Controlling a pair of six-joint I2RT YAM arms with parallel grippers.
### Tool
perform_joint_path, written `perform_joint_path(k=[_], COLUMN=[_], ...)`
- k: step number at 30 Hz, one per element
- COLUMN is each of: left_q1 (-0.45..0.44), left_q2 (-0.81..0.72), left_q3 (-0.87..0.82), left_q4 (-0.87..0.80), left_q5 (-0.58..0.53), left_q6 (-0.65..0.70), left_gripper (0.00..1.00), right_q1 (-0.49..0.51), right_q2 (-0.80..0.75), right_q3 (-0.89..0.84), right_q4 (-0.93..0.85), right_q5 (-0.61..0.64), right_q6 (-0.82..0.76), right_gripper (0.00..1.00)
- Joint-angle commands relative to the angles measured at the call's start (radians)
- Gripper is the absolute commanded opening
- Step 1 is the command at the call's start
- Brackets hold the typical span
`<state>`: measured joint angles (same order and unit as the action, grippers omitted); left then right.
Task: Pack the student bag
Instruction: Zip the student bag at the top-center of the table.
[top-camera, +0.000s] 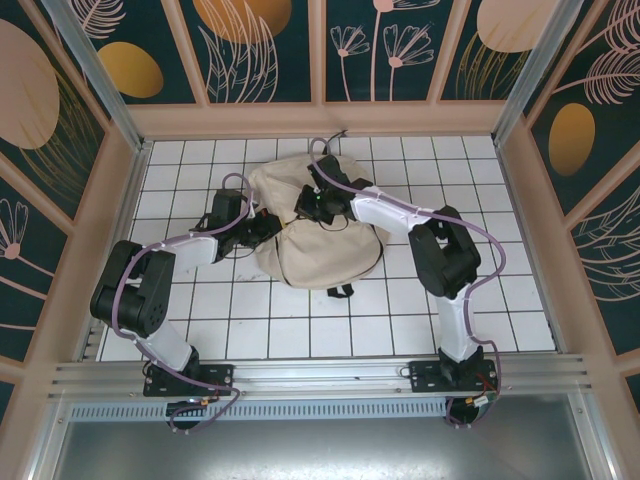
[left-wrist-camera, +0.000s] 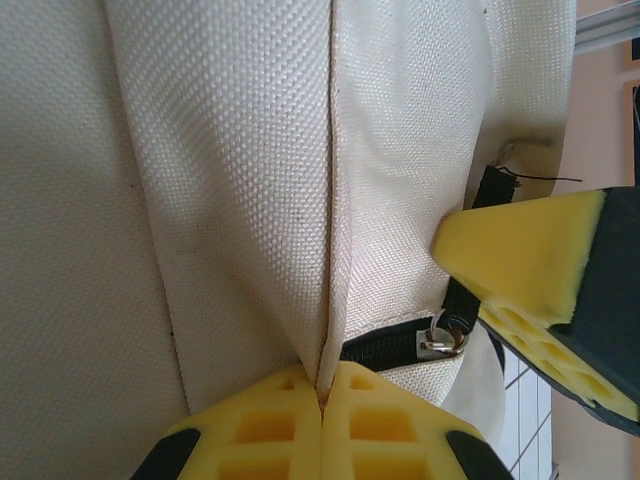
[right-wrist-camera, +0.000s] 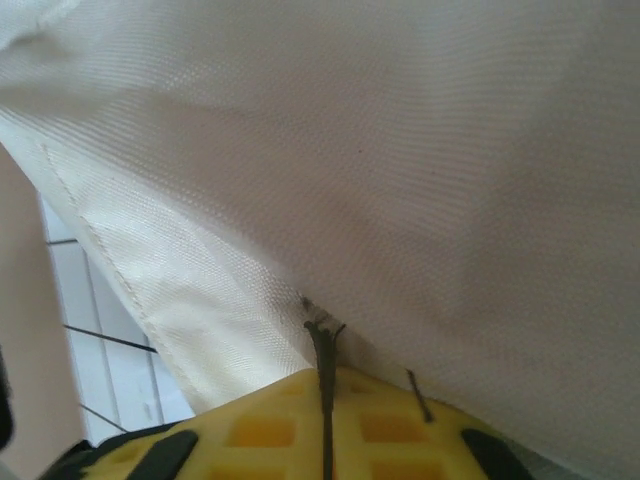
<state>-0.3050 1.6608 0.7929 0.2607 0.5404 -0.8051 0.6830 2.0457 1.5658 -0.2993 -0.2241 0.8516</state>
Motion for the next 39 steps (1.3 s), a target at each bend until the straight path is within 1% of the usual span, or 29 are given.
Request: perform_joint_path(k=[1, 4, 7, 12, 16, 18, 20, 23, 28, 30, 32, 33, 39], left_q1=[-0.004, -0.004, -0.002, -0.002, -0.002, -0.003, -0.002, -0.002, -0.002, -0.001, 0.000, 0.001, 0.006], left_q2=[-0.045, -0.064, -0.077, -0.093, -0.101, -0.099, -0.096, -0.097, -0.104, -0.107, -0.110, -0.111, -0.117], left_q3=[0.023, 0.023, 0.021, 0.020, 0.019, 0.019, 0.022, 0.022, 0.020, 0.019, 0.018, 0.017, 0.014], left_q4=[-0.043, -0.109, -0.154, -0.191, -0.195, -0.192, -0.194, -0.189, -0.200, -0.208, -0.214, -0.216, -0.221], left_q5=[-0.012, -0.092, -0.150, -0.198, -0.204, -0.195, -0.187, -0.180, -0.199, -0.210, -0.216, -0.220, -0.230], left_q6=[0.004, 0.007, 0.007, 0.007, 0.003, 0.005, 0.012, 0.017, 0.020, 0.021, 0.024, 0.024, 0.027], left_gripper=[0.00, 0.00, 0.00, 0.00, 0.00, 0.00, 0.00, 0.00, 0.00, 0.00, 0.00, 0.00, 0.00], right_q1=[0.006, 0.003, -0.002, -0.034, -0.054, -0.068, -0.078, -0.079, -0.095, -0.124, -0.131, -0.165, -0.231], right_q2=[-0.026, -0.090, -0.125, -0.145, -0.165, -0.182, -0.198, -0.206, -0.193, -0.193, -0.200, -0.202, -0.194], right_q3=[0.017, -0.026, -0.065, -0.131, -0.172, -0.187, -0.192, -0.180, -0.175, -0.193, -0.214, -0.223, -0.249], right_q4=[-0.059, -0.025, 0.001, 0.035, 0.052, 0.063, 0.072, 0.078, 0.072, 0.087, 0.102, 0.106, 0.112], right_q5=[0.162, 0.269, 0.335, 0.374, 0.424, 0.423, 0.393, 0.388, 0.461, 0.461, 0.447, 0.450, 0.448], right_q6=[-0.049, -0.128, -0.204, -0.281, -0.317, -0.328, -0.332, -0.341, -0.338, -0.329, -0.324, -0.321, -0.316], right_gripper=[0.02, 0.00, 0.00, 0.00, 0.00, 0.00, 0.00, 0.00, 0.00, 0.00, 0.00, 0.00, 0.00])
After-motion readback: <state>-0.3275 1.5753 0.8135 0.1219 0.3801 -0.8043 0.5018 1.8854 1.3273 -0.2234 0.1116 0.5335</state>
